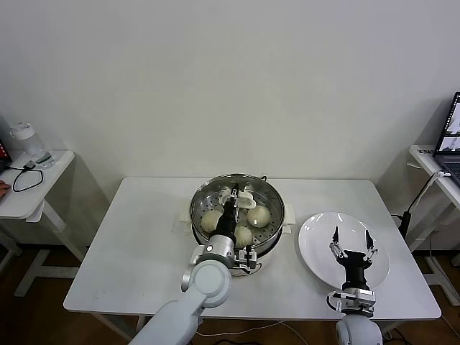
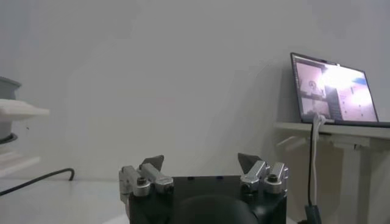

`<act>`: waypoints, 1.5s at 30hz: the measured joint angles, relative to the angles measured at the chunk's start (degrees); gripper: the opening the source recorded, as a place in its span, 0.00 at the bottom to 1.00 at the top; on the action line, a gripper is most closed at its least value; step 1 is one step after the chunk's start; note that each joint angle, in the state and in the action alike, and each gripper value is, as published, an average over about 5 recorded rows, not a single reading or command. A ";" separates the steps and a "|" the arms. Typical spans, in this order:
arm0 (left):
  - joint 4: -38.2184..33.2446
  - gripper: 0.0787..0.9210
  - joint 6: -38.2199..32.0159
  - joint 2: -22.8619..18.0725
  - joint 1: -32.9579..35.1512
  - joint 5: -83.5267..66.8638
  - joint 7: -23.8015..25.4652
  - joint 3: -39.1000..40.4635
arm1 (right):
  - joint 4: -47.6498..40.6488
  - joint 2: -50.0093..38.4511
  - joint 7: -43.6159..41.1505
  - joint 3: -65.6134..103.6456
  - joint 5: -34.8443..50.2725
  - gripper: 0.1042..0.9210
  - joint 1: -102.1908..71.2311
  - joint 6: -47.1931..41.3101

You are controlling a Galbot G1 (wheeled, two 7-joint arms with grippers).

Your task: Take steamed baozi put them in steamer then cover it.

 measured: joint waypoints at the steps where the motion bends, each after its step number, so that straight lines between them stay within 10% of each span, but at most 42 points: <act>1: -0.09 0.32 0.02 0.00 0.09 -0.01 -0.01 -0.10 | 0.00 0.01 -0.01 -0.01 -0.02 0.88 0.00 0.00; 18: -6.89 0.87 0.66 3.47 3.41 -3.49 0.69 -1.81 | 0.15 -0.11 -0.05 -0.27 -0.15 0.88 0.07 -0.05; 29: -18.69 0.88 -0.20 9.97 8.37 -12.77 0.40 -5.27 | 1.74 -0.79 -0.48 -0.73 0.99 0.88 -0.51 -1.07; 45: -17.46 0.88 -18.70 10.29 20.00 -52.30 -17.17 -30.75 | 6.36 -3.28 -2.74 -2.47 10.37 0.88 -2.82 -5.73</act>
